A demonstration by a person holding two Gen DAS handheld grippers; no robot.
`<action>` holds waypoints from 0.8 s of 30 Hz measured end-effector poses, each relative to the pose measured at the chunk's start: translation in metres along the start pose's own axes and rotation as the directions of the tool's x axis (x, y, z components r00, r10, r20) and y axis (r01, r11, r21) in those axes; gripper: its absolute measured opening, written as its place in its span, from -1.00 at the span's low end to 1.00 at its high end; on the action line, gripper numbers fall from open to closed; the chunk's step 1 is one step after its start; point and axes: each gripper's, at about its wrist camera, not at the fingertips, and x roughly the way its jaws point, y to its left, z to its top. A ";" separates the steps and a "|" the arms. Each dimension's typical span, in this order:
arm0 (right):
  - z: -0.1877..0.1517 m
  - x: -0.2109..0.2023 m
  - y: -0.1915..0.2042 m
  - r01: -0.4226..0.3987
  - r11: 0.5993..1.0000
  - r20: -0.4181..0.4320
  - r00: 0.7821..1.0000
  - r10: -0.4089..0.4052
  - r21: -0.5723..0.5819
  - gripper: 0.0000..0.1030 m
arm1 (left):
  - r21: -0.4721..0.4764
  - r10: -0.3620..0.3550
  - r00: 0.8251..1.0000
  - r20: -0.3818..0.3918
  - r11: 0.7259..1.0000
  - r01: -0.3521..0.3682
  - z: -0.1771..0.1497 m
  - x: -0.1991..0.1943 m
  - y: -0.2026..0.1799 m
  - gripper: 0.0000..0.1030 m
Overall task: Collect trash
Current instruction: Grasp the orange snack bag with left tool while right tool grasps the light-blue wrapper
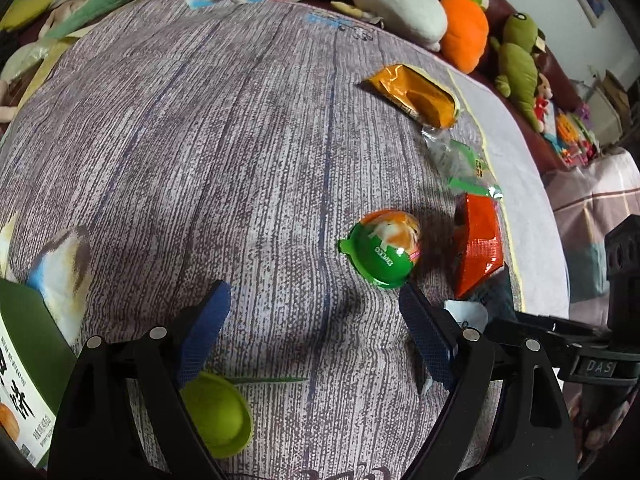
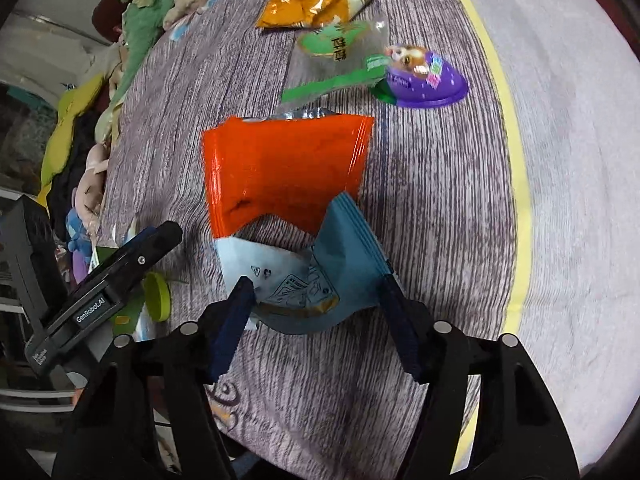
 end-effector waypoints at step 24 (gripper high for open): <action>0.020 -0.066 -0.101 0.212 0.976 0.124 0.968 -0.217 0.052 -0.27 | 0.481 0.006 1.000 0.004 0.877 -0.007 0.025 0.044 -0.117 0.55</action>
